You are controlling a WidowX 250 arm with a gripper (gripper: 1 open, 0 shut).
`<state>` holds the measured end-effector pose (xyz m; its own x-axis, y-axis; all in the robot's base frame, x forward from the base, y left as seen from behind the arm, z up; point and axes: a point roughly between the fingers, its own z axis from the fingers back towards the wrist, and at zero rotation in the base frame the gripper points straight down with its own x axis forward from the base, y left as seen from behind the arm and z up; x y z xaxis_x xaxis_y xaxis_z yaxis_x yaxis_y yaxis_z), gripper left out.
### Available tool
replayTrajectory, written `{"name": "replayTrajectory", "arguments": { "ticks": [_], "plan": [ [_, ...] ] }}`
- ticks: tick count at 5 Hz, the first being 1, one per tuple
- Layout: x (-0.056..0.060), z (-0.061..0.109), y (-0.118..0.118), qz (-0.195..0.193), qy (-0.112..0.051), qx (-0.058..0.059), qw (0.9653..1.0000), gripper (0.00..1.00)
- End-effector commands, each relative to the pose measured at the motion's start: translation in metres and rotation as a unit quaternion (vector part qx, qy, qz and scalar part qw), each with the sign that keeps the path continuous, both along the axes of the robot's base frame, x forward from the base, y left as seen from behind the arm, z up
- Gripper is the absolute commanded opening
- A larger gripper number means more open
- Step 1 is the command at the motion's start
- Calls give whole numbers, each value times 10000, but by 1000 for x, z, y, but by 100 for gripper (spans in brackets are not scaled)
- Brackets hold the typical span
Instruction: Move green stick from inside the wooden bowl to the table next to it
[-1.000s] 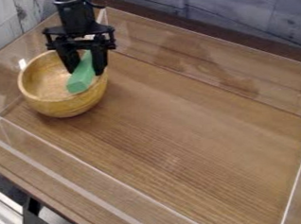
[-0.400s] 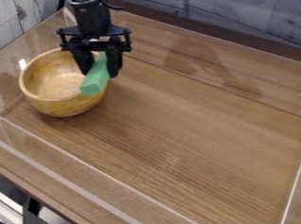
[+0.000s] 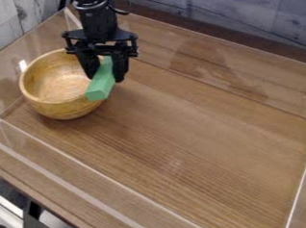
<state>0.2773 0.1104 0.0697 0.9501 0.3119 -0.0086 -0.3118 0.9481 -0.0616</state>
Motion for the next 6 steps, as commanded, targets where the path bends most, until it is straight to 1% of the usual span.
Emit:
{"name": "replayTrajectory", "arguments": {
  "ticks": [1,2,3,4,5,6],
  "plan": [
    [2,11,-15,-117,-178,91,9997,0],
    [1,5,-37,-211,-137,76,9997,0],
    [0,-3,-63,-301,-144,64,9994,0],
    [1,-13,-82,-392,-166,62,9991,0],
    [2,-20,-90,-419,-189,58,9989,0],
    [1,-22,-88,-435,-166,85,9989,100]
  ]
}}
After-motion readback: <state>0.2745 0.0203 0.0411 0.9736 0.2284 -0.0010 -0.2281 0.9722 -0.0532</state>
